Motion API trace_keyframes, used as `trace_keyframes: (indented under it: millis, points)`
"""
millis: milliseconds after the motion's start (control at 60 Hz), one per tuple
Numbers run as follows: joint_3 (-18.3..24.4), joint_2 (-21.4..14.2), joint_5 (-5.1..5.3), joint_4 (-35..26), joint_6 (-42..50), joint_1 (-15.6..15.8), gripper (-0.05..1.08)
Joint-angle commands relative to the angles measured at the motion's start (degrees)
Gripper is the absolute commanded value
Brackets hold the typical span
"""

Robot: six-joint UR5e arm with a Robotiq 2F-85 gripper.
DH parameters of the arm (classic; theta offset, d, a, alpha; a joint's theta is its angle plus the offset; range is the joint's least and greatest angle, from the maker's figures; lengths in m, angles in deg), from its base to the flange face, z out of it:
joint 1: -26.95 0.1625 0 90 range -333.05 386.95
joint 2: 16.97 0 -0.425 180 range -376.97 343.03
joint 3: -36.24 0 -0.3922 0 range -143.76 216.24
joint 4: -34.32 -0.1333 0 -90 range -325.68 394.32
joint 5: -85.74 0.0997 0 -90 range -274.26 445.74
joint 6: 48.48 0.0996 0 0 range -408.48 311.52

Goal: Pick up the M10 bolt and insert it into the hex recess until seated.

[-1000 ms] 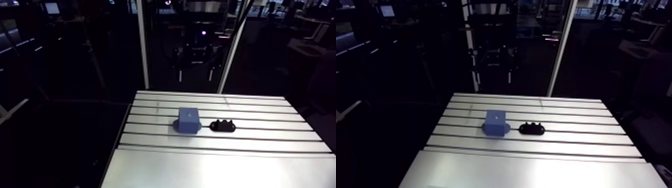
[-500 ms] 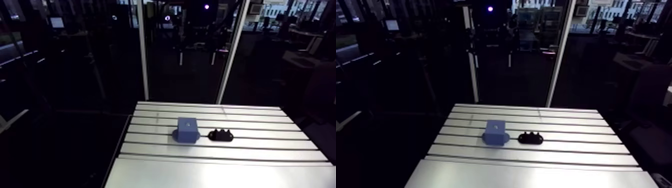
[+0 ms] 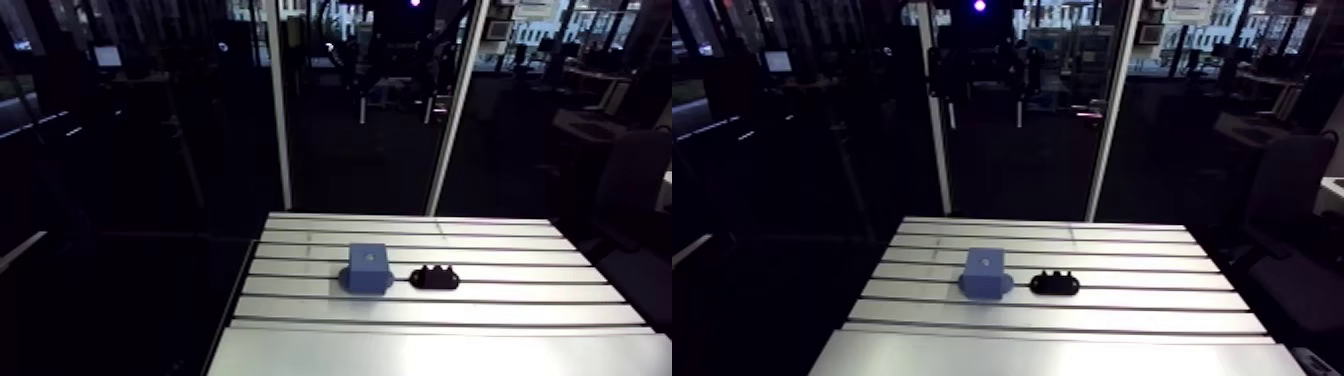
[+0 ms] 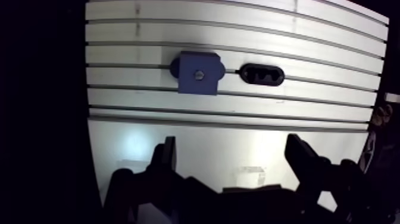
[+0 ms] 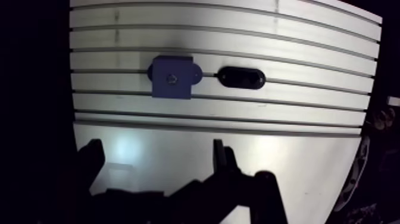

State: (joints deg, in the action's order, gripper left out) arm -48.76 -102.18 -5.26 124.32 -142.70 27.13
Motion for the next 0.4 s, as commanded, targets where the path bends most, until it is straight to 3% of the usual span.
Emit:
trace_keyframes:
  millis: [17, 400]
  points:
    - [-0.11, -0.96, -0.27, -0.73, -0.82, -2.46, 0.01]
    - [0.06, -1.49, -0.18, -1.37, -0.92, -2.91, 0.01]
